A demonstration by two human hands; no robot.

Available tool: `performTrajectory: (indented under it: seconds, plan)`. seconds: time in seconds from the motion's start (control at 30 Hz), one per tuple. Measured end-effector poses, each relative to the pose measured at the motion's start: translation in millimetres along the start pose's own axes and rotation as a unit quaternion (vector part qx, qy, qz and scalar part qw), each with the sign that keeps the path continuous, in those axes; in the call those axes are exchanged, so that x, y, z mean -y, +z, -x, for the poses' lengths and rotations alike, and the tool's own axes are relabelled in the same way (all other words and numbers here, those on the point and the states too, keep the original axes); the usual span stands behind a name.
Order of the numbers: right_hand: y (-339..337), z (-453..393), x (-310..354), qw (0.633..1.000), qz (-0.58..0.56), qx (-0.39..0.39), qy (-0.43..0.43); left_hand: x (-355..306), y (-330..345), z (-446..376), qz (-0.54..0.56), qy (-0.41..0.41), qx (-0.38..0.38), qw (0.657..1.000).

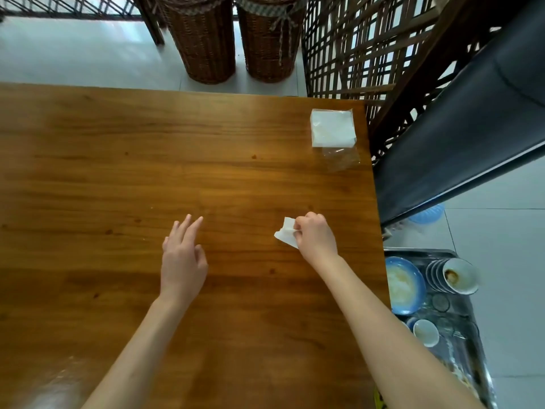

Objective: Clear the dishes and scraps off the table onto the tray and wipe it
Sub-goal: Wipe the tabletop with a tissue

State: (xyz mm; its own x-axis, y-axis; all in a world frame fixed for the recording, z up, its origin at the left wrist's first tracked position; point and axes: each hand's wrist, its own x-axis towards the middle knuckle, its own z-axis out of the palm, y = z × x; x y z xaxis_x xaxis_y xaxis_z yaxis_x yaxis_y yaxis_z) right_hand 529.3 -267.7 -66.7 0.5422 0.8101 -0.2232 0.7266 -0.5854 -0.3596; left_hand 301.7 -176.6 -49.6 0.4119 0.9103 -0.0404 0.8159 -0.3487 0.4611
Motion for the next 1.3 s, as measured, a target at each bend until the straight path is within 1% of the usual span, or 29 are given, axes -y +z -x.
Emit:
performTrajectory:
  seconds: [0.1,0.2,0.33,0.43,0.63,0.77,0.97,1.03,1.1,1.13,1.17,1.23,1.3]
  plan:
    - [-3.1,8.0,5.5,0.999,-0.042,-0.029,-0.001,3.4,-1.9,-1.8,0.001,-0.004,0.003,1.000]
    - [-2.0,20.6,15.1,0.997,-0.062,-0.043,-0.025,-6.1,7.8,0.5,-0.021,0.023,0.020,0.999]
    - [7.6,37.3,25.6,0.996,-0.058,-0.037,-0.064,-24.5,34.6,8.5,-0.046,0.064,0.069,0.994]
    - [17.9,47.0,28.0,0.996,-0.035,-0.036,-0.067,-32.2,54.7,8.7,-0.062,0.082,0.093,0.990]
    - [27.1,52.7,23.9,0.996,-0.028,-0.011,-0.081,-39.5,75.2,-17.2,-0.083,0.094,0.086,0.988]
    - [35.7,55.8,24.2,0.995,-0.034,-0.024,-0.093,-39.1,82.3,-35.2,-0.105,0.092,0.096,0.986]
    - [33.5,62.3,24.6,0.989,-0.036,-0.057,-0.129,-32.9,88.3,-37.8,-0.137,0.102,0.094,0.981]
    - [26.2,50.1,14.2,0.991,-0.037,-0.084,-0.098,-32.6,88.5,-38.0,-0.132,0.103,0.093,0.982]
    - [18.3,36.0,6.8,0.993,-0.049,-0.106,-0.032,-32.6,89.1,-38.4,-0.128,0.101,0.092,0.982]
    - [16.6,33.1,6.3,0.992,-0.050,-0.114,-0.015,-32.6,89.4,-38.5,-0.128,0.100,0.091,0.982]
    - [17.9,34.2,8.7,0.992,-0.047,-0.119,-0.016,-32.4,89.6,-38.6,-0.129,0.101,0.092,0.982]
    - [27.0,48.0,18.8,0.991,-0.045,-0.115,-0.056,-31.5,89.8,-38.6,-0.129,0.104,0.093,0.982]
    - [35.2,68.3,27.6,0.989,-0.050,-0.088,-0.112,-31.3,89.5,-38.8,-0.127,0.107,0.094,0.982]
